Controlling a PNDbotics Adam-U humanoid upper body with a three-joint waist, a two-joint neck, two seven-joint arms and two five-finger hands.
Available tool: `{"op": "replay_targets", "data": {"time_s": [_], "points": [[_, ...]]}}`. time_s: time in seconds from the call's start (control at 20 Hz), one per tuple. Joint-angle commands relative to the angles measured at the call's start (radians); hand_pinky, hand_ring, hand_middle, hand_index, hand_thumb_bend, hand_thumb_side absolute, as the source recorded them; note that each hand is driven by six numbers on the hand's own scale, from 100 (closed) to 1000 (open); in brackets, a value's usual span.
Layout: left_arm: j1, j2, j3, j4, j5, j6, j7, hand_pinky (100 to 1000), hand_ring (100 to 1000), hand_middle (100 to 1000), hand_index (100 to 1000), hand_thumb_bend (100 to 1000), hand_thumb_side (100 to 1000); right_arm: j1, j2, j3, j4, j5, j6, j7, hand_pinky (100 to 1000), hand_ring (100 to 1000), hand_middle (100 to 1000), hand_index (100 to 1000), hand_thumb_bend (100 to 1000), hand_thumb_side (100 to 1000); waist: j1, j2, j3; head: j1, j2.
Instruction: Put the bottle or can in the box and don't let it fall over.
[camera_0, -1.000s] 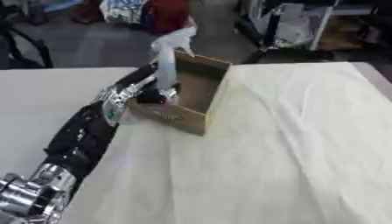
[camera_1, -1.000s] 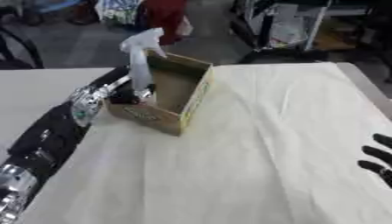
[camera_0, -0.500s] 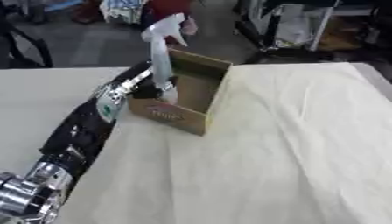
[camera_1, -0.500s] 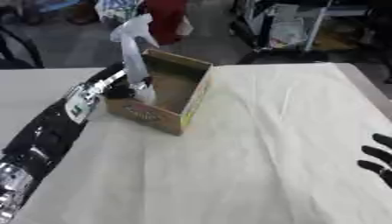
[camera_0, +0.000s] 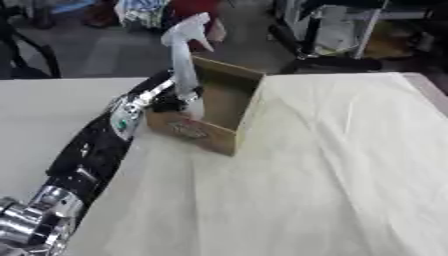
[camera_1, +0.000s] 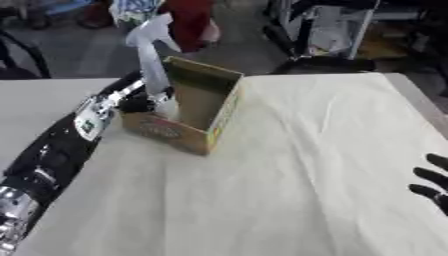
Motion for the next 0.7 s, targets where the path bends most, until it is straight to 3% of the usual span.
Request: {"op": "replay_targets", "data": {"time_s": [0.05, 0.3, 0.7], "points": [[-0.029, 0.034, -0.001, -0.024, 0.017, 0.002, -0.002, 904, 1000, 1000, 1000, 289, 1000, -0.007, -0.011, -0.001, -0.015, -0.001, -0.003, 0.001, 773, 844, 866, 827, 100, 554, -0.002, -0.016, 0.001, -0.004, -0.009], [-0.026, 0.028, 0.003, -0.018, 0.083, 0.004, -0.016, 864, 1000, 1000, 1000, 237, 1000, -0.007, -0.011, -0.001, -0.014, -0.002, -0.002, 0.0, 773, 844, 866, 827, 100, 555, -0.003, -0.016, 0.003, -0.007, -0.011], [-0.022, 0.028, 0.002, -0.019, 0.215, 0.049, 0.045, 829, 1000, 992, 1000, 198, 1000, -0.006, -0.012, -0.001, -0.012, -0.001, -0.002, -0.001, 772, 844, 866, 827, 100, 556, -0.003, -0.016, 0.006, -0.008, -0.012]]}}
